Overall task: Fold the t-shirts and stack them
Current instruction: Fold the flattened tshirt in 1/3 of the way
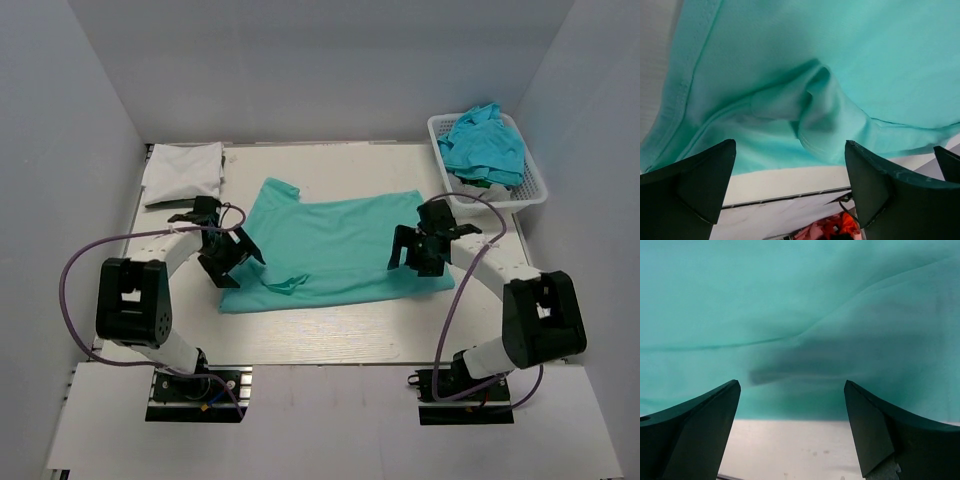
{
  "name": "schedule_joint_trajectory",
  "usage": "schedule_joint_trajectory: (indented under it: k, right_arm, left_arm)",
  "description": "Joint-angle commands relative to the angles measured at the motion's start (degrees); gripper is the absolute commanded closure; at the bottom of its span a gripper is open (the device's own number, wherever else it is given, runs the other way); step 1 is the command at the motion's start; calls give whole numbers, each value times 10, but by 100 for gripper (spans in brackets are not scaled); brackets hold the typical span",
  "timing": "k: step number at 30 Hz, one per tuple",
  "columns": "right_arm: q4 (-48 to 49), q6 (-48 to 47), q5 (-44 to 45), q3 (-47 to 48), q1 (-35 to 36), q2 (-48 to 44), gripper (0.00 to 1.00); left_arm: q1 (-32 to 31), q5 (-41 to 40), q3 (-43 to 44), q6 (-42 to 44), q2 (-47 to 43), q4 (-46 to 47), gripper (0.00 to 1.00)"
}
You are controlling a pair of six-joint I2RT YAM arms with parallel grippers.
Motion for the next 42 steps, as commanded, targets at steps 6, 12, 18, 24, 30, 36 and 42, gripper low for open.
schedule_joint_trajectory:
  k: [6,12,18,24,30,36,42]
  right_arm:
    - [-42,-104,-9,101,98,-61,10]
    - [79,-263,-13,106,268,-56,10]
    - [179,-409,49,153,401,28,10]
    - [240,-485,58,190,446,116,10]
    - [288,-517,82,207,474,186,14]
    - [283,-515,117,244,478,249,27]
    - [277,-494,121,249,475,264,46]
  left_arm:
    - [-44,10,2,45,-80,-17,0]
    - [-32,-96,80,-4,-73,-91,0]
    - [-25,-210,129,-120,-60,-164,0]
    - [-25,-81,47,-144,-36,-81,0]
    - [-25,-98,10,-164,-29,-34,0]
    - [-25,-104,3,-158,-4,-25,0]
    - [-25,-98,-26,-158,-11,-1,0]
